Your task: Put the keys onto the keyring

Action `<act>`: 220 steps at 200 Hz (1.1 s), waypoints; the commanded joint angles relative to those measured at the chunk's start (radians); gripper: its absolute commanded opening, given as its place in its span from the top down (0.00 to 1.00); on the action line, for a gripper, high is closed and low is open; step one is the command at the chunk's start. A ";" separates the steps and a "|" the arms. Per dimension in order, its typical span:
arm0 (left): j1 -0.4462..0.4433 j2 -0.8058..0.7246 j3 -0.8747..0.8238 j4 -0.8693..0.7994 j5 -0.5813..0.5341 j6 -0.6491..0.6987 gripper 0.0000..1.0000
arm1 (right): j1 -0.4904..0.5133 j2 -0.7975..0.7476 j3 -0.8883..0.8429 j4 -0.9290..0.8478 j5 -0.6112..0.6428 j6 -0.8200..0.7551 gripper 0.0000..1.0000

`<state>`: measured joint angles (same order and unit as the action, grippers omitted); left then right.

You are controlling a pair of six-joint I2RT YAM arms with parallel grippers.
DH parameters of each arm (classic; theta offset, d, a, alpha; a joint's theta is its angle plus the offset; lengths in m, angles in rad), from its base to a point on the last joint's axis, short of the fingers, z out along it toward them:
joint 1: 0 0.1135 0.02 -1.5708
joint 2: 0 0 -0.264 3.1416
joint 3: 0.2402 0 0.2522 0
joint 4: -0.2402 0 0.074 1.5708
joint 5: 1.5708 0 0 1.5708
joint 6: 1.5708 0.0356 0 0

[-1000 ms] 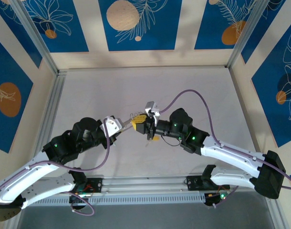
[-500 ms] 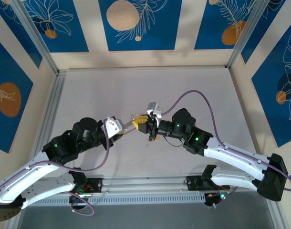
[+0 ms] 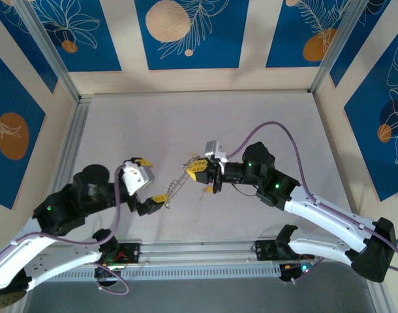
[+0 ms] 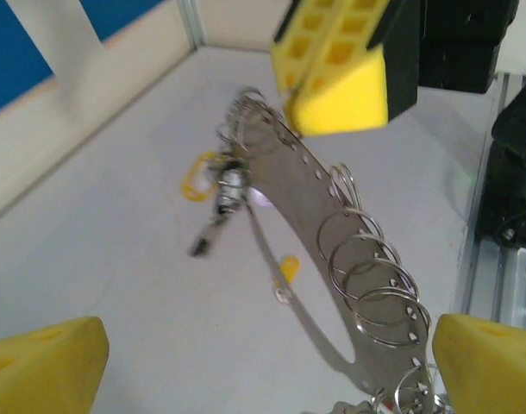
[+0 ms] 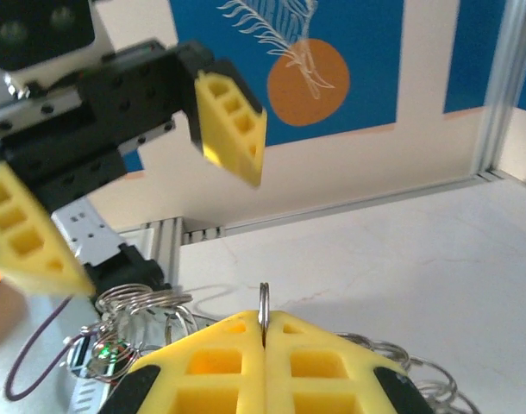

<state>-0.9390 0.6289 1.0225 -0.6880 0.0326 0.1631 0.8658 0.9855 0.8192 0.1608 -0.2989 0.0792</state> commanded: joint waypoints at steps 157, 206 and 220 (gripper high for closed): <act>0.051 0.214 0.184 0.008 0.281 0.054 0.61 | 0.085 0.027 0.137 -0.125 -0.059 -0.154 1.00; 0.061 0.195 0.150 0.024 0.345 0.019 0.63 | 0.085 0.018 0.124 -0.126 -0.010 -0.169 1.00; 0.061 0.195 0.149 0.022 0.359 0.018 0.68 | 0.084 0.016 0.126 -0.131 -0.003 -0.173 1.00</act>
<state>-0.8806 0.8387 1.1790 -0.6773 0.2893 0.1978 0.9501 1.0271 0.9363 0.0090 -0.3622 -0.0715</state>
